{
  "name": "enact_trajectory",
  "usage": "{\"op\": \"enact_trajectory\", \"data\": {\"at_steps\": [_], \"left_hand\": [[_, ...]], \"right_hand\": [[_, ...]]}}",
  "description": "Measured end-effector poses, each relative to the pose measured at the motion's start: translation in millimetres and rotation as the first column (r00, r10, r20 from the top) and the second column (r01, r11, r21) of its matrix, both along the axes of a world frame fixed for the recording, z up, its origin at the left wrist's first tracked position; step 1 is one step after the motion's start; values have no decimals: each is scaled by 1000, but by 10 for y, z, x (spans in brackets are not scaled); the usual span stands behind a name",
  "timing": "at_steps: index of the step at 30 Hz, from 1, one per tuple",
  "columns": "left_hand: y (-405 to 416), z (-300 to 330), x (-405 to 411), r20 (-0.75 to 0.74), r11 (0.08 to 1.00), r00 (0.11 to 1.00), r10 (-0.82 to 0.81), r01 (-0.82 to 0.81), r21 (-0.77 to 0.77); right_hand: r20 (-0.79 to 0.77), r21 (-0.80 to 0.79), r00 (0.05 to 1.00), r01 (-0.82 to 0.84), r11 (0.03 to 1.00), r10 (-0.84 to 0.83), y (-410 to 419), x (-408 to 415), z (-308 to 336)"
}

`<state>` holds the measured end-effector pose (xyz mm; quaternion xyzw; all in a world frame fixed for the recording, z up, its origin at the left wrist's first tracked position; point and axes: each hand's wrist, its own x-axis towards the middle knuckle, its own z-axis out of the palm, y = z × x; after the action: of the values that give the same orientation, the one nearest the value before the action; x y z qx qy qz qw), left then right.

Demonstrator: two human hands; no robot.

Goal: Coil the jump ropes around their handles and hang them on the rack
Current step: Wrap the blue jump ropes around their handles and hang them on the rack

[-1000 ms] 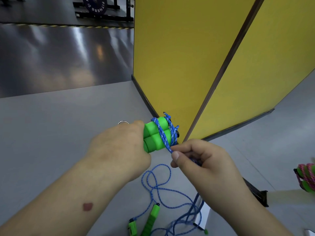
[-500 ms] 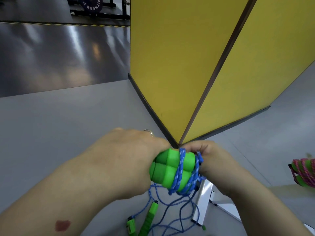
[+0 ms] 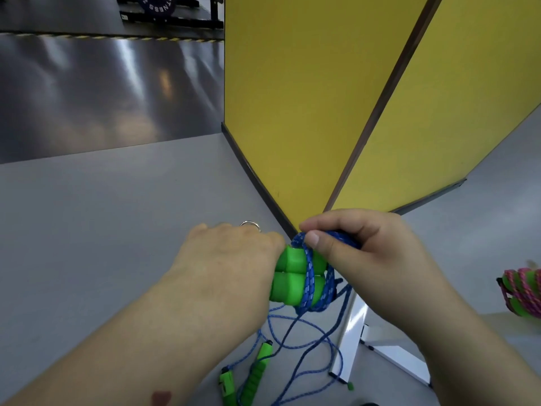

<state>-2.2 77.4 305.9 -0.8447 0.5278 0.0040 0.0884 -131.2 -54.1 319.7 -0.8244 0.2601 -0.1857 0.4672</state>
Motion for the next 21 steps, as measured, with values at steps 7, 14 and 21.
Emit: {"op": "enact_trajectory", "data": {"at_steps": [7,14,21], "left_hand": [[-22,-96,71,-166,963,969,182,-210,-171],[-37,-59,231,-270,917,927,260,-325,-232],[-36,14,341,-306,891,911,277,-363,-274]], "right_hand": [[-27,-292,998,-59,955,54,133,-16,-50],[12,-120,1000,-19,993,21,237,-9,-126],[130,270,990,-91,959,57,208,6,-150]]}}
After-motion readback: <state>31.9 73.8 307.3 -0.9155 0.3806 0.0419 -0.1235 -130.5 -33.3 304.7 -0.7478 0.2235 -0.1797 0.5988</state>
